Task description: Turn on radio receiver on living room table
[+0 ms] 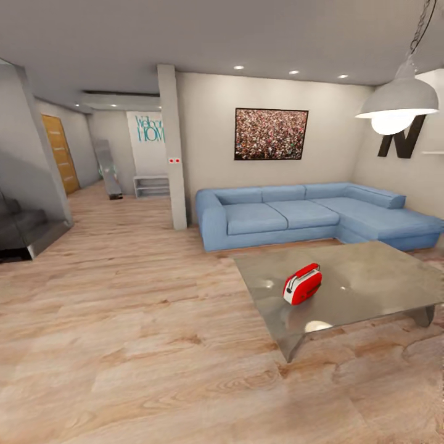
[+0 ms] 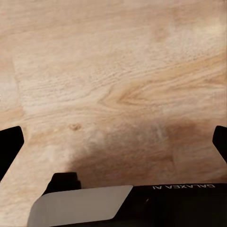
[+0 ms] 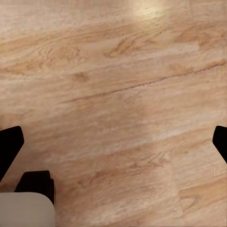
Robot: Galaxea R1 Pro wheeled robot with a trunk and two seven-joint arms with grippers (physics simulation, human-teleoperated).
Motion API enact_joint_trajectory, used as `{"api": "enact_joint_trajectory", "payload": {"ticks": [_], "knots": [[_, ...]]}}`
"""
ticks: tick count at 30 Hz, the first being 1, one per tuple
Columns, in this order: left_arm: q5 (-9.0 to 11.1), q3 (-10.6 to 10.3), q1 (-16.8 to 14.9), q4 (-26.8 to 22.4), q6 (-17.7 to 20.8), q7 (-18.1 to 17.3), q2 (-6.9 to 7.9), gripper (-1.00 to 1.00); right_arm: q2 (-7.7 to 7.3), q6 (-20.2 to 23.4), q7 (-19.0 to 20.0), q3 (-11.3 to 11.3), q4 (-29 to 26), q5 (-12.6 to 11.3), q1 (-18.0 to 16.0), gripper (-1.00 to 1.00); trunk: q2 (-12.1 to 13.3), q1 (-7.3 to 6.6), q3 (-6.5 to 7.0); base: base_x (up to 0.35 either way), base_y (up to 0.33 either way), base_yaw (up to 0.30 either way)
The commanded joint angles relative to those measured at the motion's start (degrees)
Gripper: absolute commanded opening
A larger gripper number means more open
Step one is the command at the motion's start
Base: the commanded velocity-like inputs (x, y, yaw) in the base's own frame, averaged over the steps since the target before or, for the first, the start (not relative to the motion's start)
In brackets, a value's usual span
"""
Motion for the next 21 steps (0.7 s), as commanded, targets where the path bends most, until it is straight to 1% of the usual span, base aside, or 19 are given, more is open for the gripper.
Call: {"api": "enact_joint_trajectory", "payload": {"ticks": [1,21], "knots": [[0.00,0.00,0.00,-0.01,0.00,-0.02,0.00,1.00,0.00,0.00,0.00,0.00,0.00,0.00,-0.01,1.00,0.00,0.00,0.00,0.268,0.220,-0.239],[0.00,0.00,0.00,0.00,0.00,-0.03,0.00,1.00,0.00,0.00,0.00,0.00,0.00,-0.04,-0.02,1.00,0.00,0.00,0.00,0.268,0.220,-0.251]]}}
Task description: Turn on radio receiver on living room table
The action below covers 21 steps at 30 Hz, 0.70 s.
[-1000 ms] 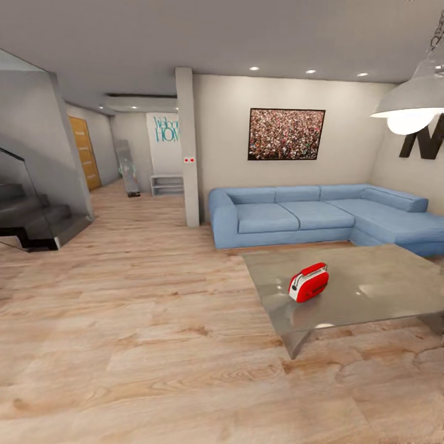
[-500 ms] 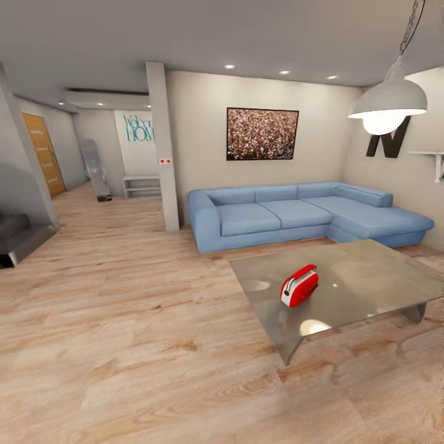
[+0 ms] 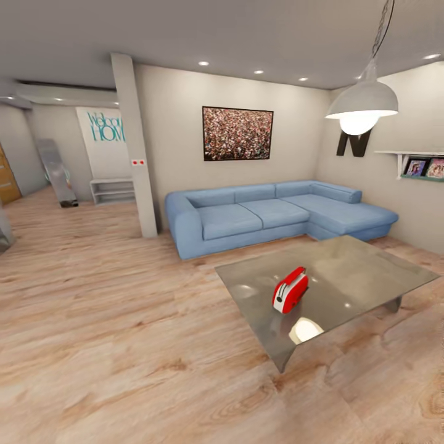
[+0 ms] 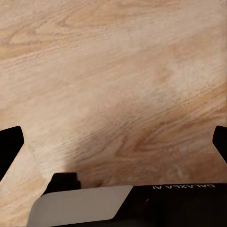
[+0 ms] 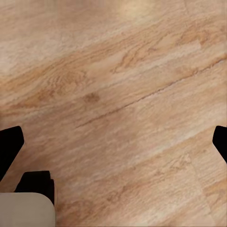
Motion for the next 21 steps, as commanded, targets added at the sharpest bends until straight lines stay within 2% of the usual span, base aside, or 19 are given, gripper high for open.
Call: {"api": "enact_joint_trajectory", "payload": {"ticks": [1,12,21], "knots": [[0.00,0.00,0.00,0.00,0.00,0.03,0.00,1.00,0.00,0.00,0.00,0.00,0.00,0.00,0.00,1.00,0.00,0.00,0.00,0.268,0.220,-0.264],[0.00,0.00,0.00,0.00,0.00,0.03,0.00,1.00,0.00,0.00,0.00,0.00,0.00,0.00,0.01,1.00,0.00,0.00,0.00,0.268,0.220,-0.253],[0.00,0.00,0.00,0.00,0.00,0.00,0.00,1.00,0.00,0.00,0.00,0.00,0.00,0.00,0.00,1.00,0.00,0.00,0.00,0.268,0.221,-0.049]]}}
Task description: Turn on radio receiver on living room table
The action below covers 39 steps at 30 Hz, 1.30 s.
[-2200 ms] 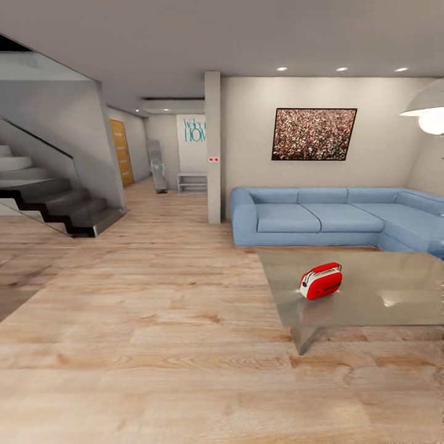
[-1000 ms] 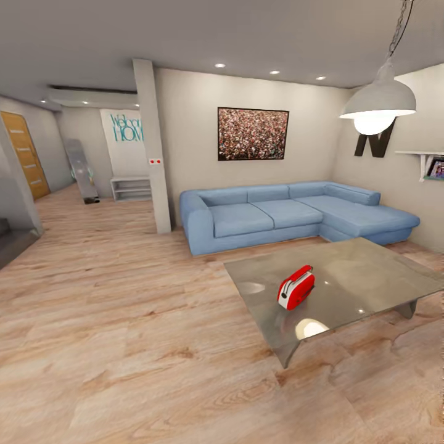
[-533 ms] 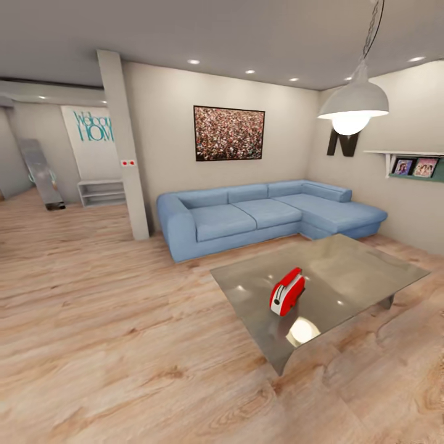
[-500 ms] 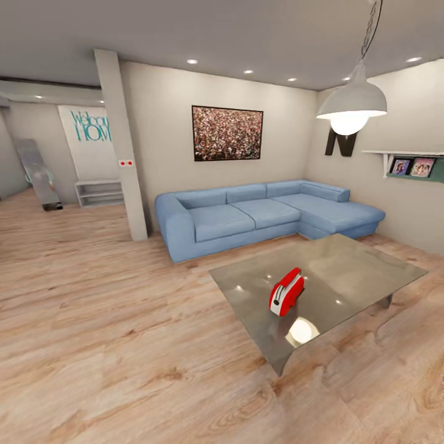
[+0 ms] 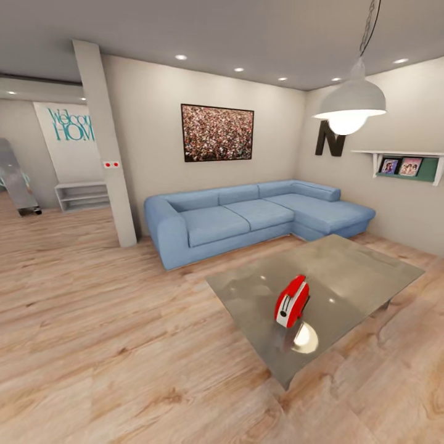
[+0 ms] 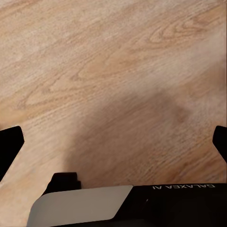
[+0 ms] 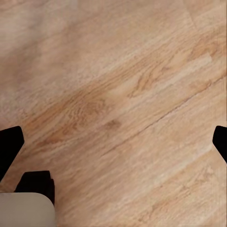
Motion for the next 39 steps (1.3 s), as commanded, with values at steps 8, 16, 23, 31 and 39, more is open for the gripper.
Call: {"api": "enact_joint_trajectory", "payload": {"ticks": [8,16,23,31,39], "knots": [[0.00,0.00,0.00,0.00,0.00,0.01,0.00,1.00,0.00,0.00,0.00,0.00,0.00,0.00,0.00,1.00,0.00,0.00,0.00,0.268,0.221,-0.002],[0.00,0.00,0.00,0.00,0.00,0.02,0.00,1.00,0.00,0.00,0.00,0.00,0.00,0.00,0.00,1.00,0.00,0.00,0.00,0.268,0.221,0.000],[0.00,0.00,0.00,0.00,0.00,-0.02,0.00,1.00,0.00,0.00,0.00,0.00,0.00,0.00,0.00,1.00,0.00,0.00,0.00,0.268,0.222,0.000],[0.00,0.00,0.00,0.00,0.00,-0.02,0.00,1.00,0.00,0.00,0.00,0.00,0.00,0.00,0.00,1.00,0.00,0.00,0.00,0.268,0.222,0.000],[0.00,0.00,0.00,0.00,0.00,0.01,0.00,1.00,0.00,0.00,0.00,0.00,0.00,0.00,0.00,1.00,0.00,0.00,0.00,0.250,0.232,-0.073]]}}
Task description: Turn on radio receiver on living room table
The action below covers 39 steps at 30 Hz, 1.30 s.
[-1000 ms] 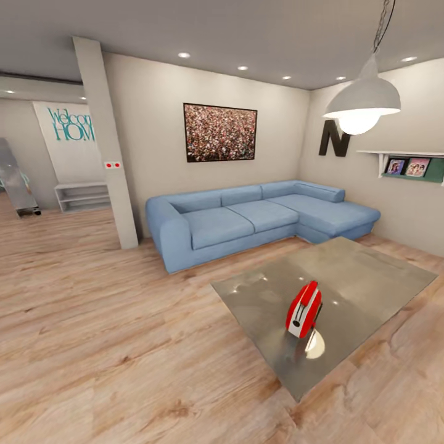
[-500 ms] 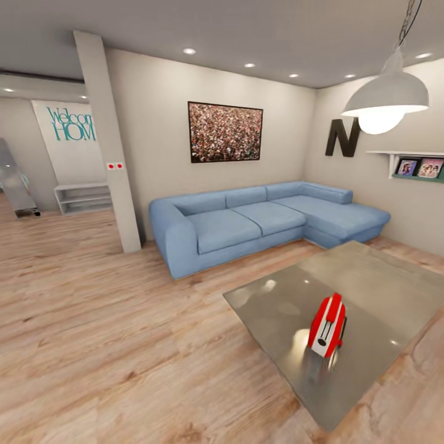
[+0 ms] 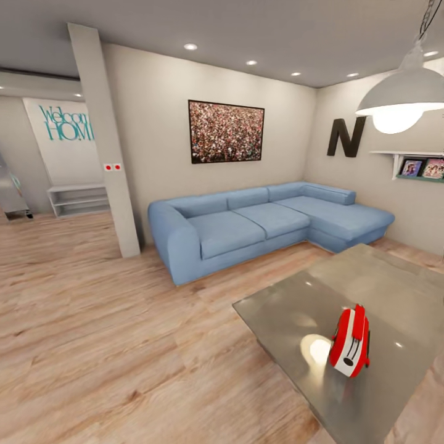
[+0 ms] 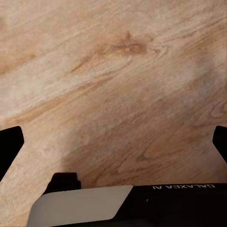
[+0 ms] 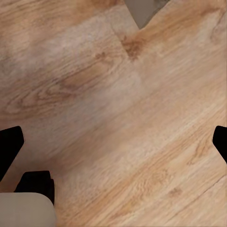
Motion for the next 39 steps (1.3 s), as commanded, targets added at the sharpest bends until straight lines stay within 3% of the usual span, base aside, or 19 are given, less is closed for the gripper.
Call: {"api": "enact_joint_trajectory", "payload": {"ticks": [1,16,29,39], "knots": [[0.00,0.00,0.00,0.00,0.03,0.00,0.00,1.00,0.00,0.00,0.00,0.00,0.00,0.00,0.00,1.00,0.00,0.00,0.00,0.241,0.237,-0.195],[0.00,0.00,0.00,0.00,0.09,0.05,0.00,1.00,0.00,0.00,0.00,0.00,0.00,0.00,0.00,1.00,0.00,0.00,0.00,0.236,0.225,-0.270],[0.00,0.00,0.00,0.00,0.09,0.31,0.00,1.00,0.00,-0.08,0.00,-0.25,0.00,-0.08,0.00,1.00,0.00,0.00,0.00,0.239,0.018,-0.261],[0.08,0.13,0.00,0.00,0.02,0.32,0.01,1.00,0.00,-0.09,0.00,-0.26,0.00,-0.09,0.00,1.00,0.00,0.00,0.00,0.048,0.000,-0.040]]}}
